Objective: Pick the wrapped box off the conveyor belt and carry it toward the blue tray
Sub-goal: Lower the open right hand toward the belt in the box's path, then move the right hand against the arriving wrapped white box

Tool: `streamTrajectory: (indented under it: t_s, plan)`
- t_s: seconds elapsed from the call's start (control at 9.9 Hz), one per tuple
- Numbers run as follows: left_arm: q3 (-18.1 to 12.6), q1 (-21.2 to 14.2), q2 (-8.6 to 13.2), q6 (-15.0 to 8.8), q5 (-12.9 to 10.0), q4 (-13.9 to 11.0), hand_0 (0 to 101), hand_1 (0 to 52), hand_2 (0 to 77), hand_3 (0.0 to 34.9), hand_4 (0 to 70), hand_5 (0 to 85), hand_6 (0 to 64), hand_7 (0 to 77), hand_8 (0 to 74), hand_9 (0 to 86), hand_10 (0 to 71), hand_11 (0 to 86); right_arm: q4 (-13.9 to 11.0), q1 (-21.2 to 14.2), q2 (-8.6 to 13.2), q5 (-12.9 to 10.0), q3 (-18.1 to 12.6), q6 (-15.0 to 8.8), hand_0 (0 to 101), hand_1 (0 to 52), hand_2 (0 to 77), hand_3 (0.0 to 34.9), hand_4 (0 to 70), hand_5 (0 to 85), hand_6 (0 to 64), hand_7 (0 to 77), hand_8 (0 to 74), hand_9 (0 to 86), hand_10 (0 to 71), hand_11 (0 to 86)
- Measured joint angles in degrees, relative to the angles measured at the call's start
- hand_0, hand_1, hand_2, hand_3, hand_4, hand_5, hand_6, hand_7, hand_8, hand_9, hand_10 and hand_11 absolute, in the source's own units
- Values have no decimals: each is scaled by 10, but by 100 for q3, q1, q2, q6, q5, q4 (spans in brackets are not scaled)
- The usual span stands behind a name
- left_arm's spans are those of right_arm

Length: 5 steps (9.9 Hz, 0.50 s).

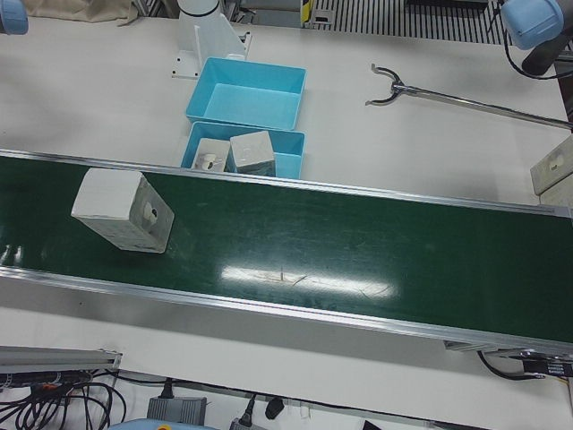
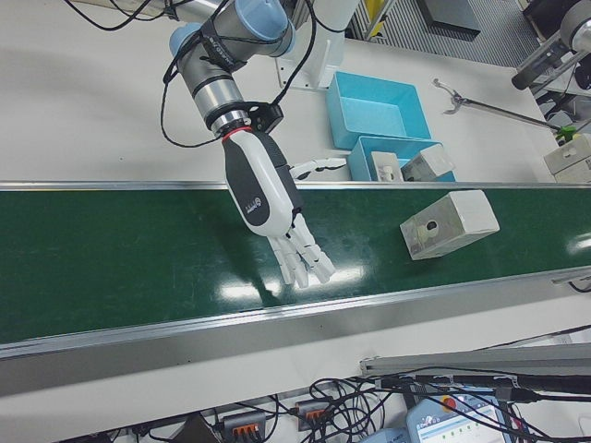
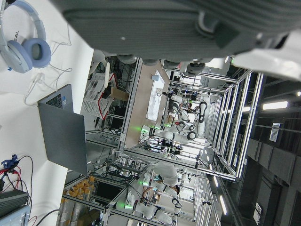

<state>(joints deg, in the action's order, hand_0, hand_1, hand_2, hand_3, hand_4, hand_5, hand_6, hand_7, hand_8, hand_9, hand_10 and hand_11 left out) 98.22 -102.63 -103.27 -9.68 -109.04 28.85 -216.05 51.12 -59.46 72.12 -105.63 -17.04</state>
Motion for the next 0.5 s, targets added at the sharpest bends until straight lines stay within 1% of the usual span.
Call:
streamTrajectory:
  t_s: [0.2, 0.5]
  plan:
    - [0, 0, 0, 0, 0, 0, 0, 0, 5, 0, 0, 11, 0, 5, 0, 0, 0, 0, 11, -18, -6, -11, 18, -1, 407, 98, 120, 34, 0, 87, 0, 0, 5, 11, 0, 11]
    - [0, 0, 0, 0, 0, 0, 0, 0, 5, 0, 0, 11, 0, 5, 0, 0, 0, 0, 91, -58, 13, -14, 118, 2, 408, 98, 120, 37, 0, 98, 0, 5, 5, 11, 0, 11]
